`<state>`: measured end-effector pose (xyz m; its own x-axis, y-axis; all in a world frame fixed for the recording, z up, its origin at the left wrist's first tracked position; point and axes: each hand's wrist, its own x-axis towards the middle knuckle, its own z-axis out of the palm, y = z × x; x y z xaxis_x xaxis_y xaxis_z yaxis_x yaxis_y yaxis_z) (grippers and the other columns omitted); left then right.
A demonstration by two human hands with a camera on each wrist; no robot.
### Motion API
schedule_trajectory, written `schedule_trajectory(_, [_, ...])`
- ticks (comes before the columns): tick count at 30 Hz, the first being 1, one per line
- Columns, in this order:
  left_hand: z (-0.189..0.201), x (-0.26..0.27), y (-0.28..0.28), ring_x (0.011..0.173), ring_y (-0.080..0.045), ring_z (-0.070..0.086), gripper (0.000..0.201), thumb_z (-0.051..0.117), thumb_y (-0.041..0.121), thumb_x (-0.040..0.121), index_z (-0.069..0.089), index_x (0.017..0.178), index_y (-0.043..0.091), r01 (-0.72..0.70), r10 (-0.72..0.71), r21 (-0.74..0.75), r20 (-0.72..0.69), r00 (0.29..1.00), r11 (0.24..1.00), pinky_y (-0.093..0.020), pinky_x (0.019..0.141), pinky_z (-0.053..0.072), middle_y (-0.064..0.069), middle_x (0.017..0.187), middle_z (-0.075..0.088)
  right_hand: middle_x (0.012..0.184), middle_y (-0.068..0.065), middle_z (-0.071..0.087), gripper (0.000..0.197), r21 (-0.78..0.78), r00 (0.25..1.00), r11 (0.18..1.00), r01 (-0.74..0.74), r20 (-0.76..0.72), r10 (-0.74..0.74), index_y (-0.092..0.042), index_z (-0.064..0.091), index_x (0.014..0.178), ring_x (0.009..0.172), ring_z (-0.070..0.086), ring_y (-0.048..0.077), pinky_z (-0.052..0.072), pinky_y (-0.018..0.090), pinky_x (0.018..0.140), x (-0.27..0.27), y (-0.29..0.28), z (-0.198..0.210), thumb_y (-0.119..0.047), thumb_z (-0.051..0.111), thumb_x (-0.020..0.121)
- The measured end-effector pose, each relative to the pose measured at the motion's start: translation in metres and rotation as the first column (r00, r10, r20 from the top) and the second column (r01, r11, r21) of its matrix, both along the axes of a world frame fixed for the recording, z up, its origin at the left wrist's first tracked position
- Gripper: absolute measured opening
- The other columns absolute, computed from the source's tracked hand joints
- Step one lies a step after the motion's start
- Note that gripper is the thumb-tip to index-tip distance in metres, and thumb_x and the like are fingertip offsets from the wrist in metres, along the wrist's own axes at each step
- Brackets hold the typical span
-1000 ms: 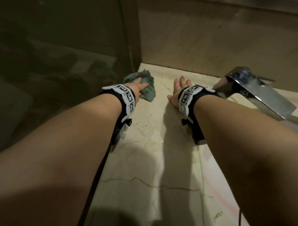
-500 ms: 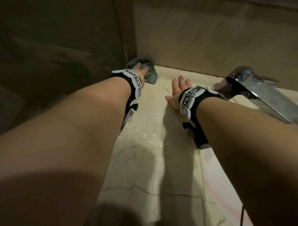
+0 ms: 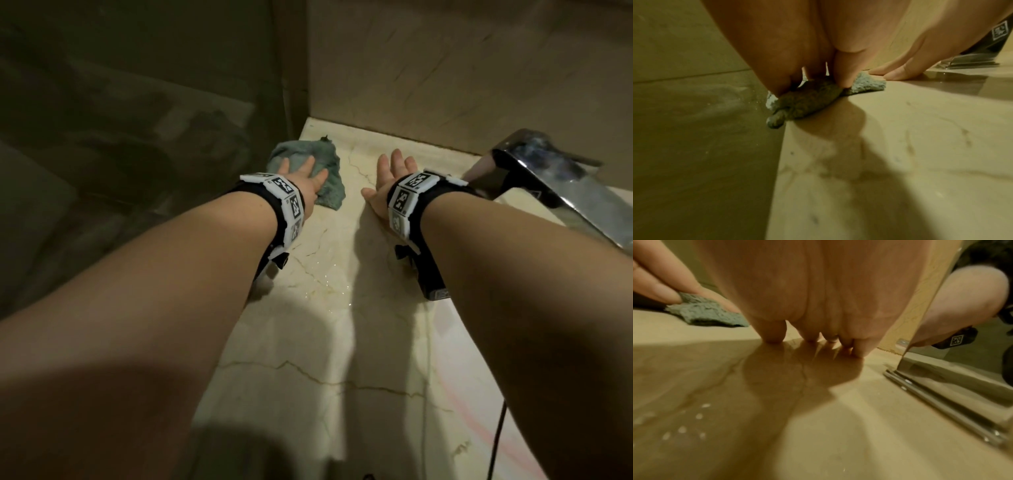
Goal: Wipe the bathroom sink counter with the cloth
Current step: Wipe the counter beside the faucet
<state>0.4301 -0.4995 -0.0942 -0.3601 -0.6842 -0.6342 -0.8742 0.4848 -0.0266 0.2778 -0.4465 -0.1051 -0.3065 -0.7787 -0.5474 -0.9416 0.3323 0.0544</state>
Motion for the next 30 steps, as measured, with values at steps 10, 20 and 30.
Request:
schedule_trajectory(10, [0.001, -0.056, -0.032, 0.146, -0.036, -0.009, 0.068, 0.039, 0.017, 0.100, -0.004, 0.151, 0.030, 0.207, -0.206, -0.041, 0.026, 0.978, 0.978, -0.050, 0.120, 0.007, 0.001, 0.160, -0.015, 0.160, 0.005, -0.015, 0.071, -0.052, 0.999, 0.999, 0.012, 0.051, -0.009, -0.017, -0.008, 0.152, 0.148, -0.010, 0.027, -0.001, 0.039, 0.120, -0.001, 0.000, -0.004, -0.049, 0.026, 0.098])
schedule_trajectory(20, [0.008, -0.069, -0.036, 0.147, -0.036, -0.003, 0.070, 0.041, 0.021, 0.100, -0.005, 0.151, 0.033, 0.253, -0.251, -0.079, 0.036, 0.967, 0.964, -0.046, 0.118, 0.007, 0.003, 0.160, -0.012, 0.160, 0.004, -0.016, 0.075, -0.078, 0.997, 0.996, 0.034, 0.071, -0.028, -0.015, -0.009, 0.151, 0.148, -0.012, 0.026, -0.003, 0.036, 0.120, -0.002, -0.001, -0.011, -0.051, 0.028, 0.097])
schedule_trajectory(30, [0.004, -0.033, -0.063, 0.146, -0.037, 0.003, 0.065, 0.039, 0.019, 0.101, 0.000, 0.152, 0.028, 0.160, -0.157, -0.101, 0.037, 0.987, 0.982, -0.046, 0.119, 0.010, -0.003, 0.161, -0.007, 0.160, 0.004, -0.017, 0.074, -0.077, 0.995, 0.997, 0.032, 0.101, -0.024, -0.017, -0.009, 0.151, 0.148, -0.012, 0.026, -0.002, 0.038, 0.120, -0.004, 0.001, -0.008, -0.050, 0.028, 0.097])
